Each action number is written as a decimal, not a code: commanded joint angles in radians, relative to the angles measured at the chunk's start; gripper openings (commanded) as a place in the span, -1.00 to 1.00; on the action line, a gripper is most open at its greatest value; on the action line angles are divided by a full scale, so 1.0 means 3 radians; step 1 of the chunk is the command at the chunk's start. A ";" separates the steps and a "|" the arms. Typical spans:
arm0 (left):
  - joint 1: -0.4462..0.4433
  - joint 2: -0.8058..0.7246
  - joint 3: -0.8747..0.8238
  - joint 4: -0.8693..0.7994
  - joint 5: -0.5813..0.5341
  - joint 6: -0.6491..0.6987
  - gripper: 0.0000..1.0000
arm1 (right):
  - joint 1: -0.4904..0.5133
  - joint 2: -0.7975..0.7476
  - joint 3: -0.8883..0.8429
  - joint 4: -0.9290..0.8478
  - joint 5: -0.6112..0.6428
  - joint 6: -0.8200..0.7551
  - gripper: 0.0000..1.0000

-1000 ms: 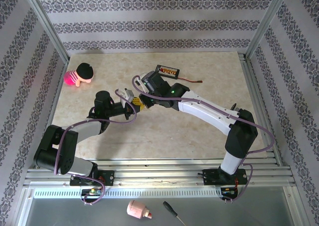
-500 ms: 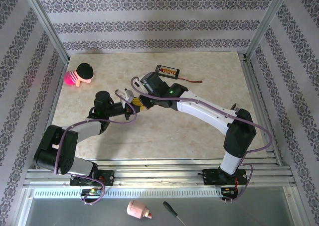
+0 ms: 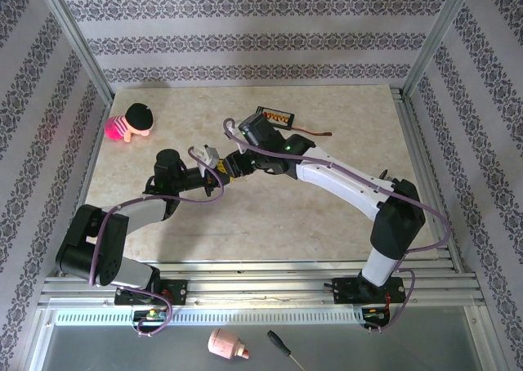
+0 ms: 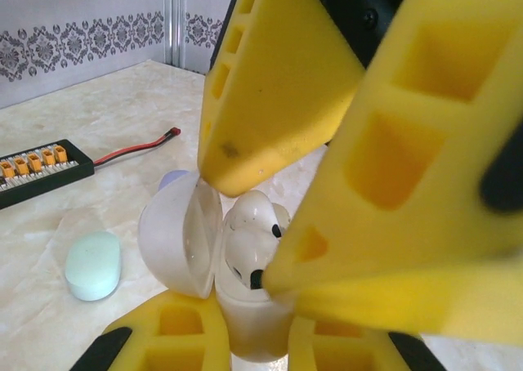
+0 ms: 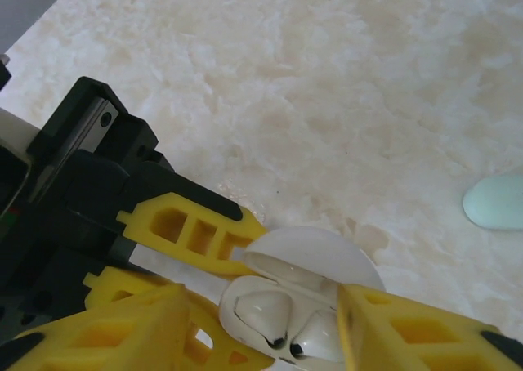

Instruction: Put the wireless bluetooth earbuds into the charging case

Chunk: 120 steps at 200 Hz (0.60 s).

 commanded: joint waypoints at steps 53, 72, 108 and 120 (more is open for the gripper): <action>-0.0030 0.0080 -0.0030 0.0428 0.0173 0.0029 -0.99 | -0.0237 -0.0468 -0.0550 0.0489 -0.0239 0.0266 0.36; -0.0033 0.0077 -0.0039 0.0441 0.0213 0.0099 -0.99 | -0.0380 -0.0684 -0.0936 0.0968 -0.0485 0.0457 0.61; -0.0154 -0.0081 -0.0042 -0.0083 0.0048 0.0789 -1.00 | -0.0592 -0.0596 -0.0902 0.1015 -0.0778 0.0848 0.78; -0.0220 -0.0135 -0.0017 -0.0332 -0.0120 0.1054 -1.00 | -0.0597 -0.0502 -0.0794 0.0906 -0.0789 0.0908 0.78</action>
